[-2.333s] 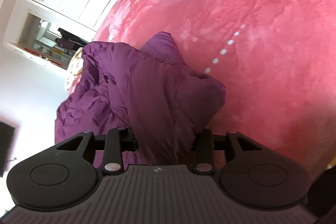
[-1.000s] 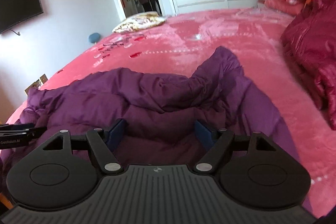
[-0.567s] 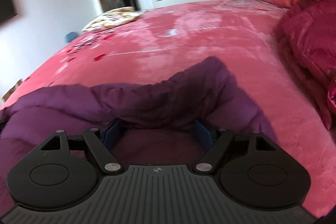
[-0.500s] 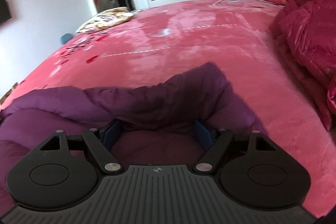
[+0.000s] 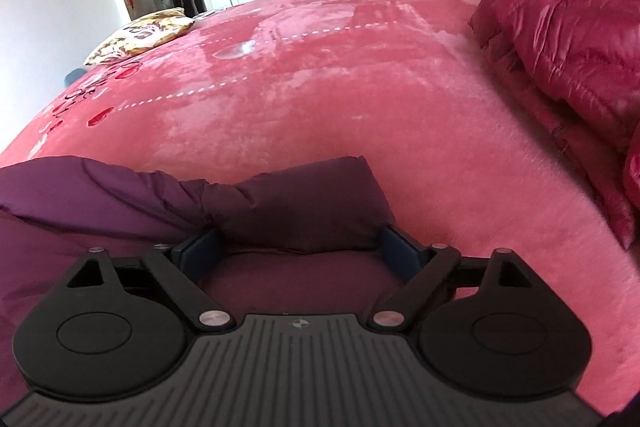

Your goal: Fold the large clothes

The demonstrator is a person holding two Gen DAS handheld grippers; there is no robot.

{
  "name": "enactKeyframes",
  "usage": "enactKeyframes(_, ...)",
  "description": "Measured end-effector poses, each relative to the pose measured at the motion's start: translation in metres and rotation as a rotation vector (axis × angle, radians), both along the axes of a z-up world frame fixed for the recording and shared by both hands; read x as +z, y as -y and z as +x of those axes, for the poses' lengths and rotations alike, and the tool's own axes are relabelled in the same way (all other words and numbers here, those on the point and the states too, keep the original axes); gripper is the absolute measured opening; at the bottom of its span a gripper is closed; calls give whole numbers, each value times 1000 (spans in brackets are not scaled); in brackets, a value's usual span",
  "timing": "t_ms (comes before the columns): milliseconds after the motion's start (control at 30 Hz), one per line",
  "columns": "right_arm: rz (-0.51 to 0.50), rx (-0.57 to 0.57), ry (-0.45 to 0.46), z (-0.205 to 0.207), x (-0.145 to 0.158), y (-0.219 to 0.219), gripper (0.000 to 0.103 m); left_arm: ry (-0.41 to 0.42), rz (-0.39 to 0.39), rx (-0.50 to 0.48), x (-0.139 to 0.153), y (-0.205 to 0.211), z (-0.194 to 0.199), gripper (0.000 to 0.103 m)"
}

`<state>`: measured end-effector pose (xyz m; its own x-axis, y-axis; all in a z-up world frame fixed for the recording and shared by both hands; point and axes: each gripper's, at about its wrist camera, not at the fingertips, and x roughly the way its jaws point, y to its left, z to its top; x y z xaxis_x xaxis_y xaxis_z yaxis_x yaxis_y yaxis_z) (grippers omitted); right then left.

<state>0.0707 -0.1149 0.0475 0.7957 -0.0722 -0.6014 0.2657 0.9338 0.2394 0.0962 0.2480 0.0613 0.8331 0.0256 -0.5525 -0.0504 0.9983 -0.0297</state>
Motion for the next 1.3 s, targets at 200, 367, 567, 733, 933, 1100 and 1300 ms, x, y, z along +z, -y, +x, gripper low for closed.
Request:
enactKeyframes(200,-11,-5,12,-5,-3,-7,103,6,-17,8,-12,0,4,103)
enactKeyframes(367,-24,-8,20,-7,-6,-8,103,-3,-55,3,-17,-5,7,103)
enactKeyframes(567,-27,-9,27,-6,-7,-7,103,-12,-40,2,-19,-2,10,103)
enactKeyframes(733,3,-9,31,-8,-4,-1,103,-15,22,10,-15,5,9,103)
enactKeyframes(933,157,-4,36,-23,10,20,103,-41,71,32,5,8,-4,102)
enactKeyframes(1100,340,-25,94,-48,31,46,103,-12,-10,13,35,-1,-39,102)
enactKeyframes(1300,400,-23,128,-89,50,69,103,24,16,-60,71,-15,-93,102)
